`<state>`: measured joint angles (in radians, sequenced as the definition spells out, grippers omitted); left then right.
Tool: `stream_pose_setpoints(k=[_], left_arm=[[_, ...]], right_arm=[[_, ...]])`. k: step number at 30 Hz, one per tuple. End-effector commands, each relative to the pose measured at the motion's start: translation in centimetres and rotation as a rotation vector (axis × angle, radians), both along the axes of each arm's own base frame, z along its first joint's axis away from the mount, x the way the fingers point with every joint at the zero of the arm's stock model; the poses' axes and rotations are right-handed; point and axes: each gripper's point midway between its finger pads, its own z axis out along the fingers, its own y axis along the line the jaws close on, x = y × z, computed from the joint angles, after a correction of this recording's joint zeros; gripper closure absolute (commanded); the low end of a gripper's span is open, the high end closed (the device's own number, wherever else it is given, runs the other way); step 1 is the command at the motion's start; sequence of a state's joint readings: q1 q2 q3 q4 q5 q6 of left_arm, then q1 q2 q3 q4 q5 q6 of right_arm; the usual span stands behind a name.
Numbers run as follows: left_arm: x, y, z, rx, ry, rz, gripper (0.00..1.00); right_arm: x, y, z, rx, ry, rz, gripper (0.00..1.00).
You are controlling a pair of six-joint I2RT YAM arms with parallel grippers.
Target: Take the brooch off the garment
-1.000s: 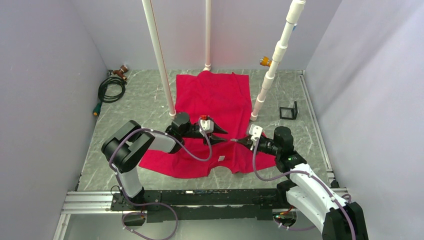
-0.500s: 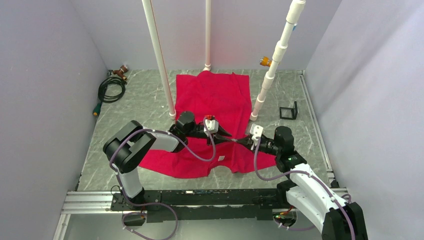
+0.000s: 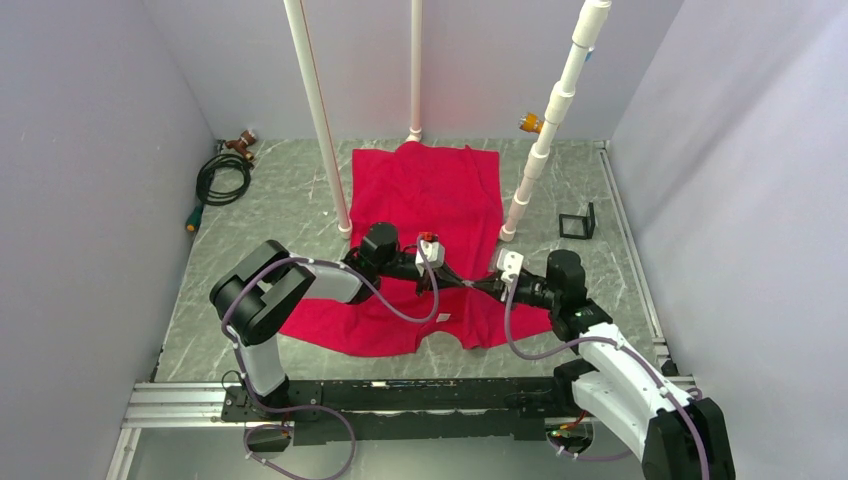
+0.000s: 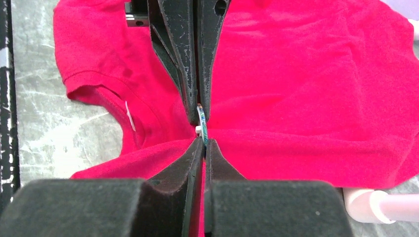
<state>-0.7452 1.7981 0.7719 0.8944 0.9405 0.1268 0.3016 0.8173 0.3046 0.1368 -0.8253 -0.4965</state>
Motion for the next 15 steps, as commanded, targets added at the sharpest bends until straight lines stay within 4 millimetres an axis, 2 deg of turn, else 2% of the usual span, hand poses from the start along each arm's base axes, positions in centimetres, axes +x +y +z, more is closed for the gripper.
stream_pose_setpoints(k=[1,3,7,11,13,15], left_arm=[[-0.04,-0.86,1.65,-0.029,-0.036,-0.043,1.00],[-0.16,-0.87,1.67,-0.028,-0.040,-0.043,1.00],[-0.42,-0.83,1.58,-0.028,-0.041,-0.049,1.00],[-0.48,-1.02,1.50,-0.018,-0.043,-0.058,1.00],[-0.63,-1.16,1.32,-0.010,-0.045,-0.064,1.00],[-0.66,-1.26,1.12,0.000,-0.045,-0.067,1.00]], right_arm=[[0.03,0.03,0.14,-0.042,-0.023,0.049,0.90],[0.04,-0.09,-0.17,-0.057,-0.020,0.051,0.84],[0.00,-0.18,-0.34,-0.077,-0.029,0.062,0.79],[-0.33,-0.26,-0.58,-0.086,-0.019,0.072,0.94],[-0.29,-0.16,-0.33,-0.080,-0.023,0.075,0.95],[-0.26,-0.10,-0.11,-0.076,-0.023,0.079,0.91]])
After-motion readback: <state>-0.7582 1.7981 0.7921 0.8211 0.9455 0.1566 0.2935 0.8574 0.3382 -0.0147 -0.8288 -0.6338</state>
